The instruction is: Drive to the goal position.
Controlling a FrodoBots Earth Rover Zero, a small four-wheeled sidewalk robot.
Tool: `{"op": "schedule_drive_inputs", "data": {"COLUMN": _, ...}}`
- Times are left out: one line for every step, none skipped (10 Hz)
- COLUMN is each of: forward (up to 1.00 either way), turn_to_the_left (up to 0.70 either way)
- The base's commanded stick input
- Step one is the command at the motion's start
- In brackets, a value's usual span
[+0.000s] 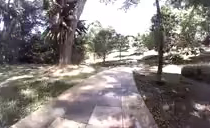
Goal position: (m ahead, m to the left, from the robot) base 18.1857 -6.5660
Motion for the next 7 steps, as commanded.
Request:
{"op": "schedule_drive_inputs", "data": {"forward": 0.5, "turn_to_the_left": -0.5}}
{"op": "schedule_drive_inputs", "data": {"forward": 0.5, "turn_to_the_left": -0.49}}
{"op": "schedule_drive_inputs", "data": {"forward": 0.5, "turn_to_the_left": -0.11}}
{"op": "schedule_drive_inputs", "data": {"forward": 0.5, "turn_to_the_left": 0.0}}
{"op": "schedule_drive_inputs", "data": {"forward": 0.5, "turn_to_the_left": 0.0}}
{"op": "schedule_drive_inputs", "data": {"forward": 0.5, "turn_to_the_left": 0.0}}
{"op": "schedule_drive_inputs", "data": {"forward": 0.5, "turn_to_the_left": 0.0}}
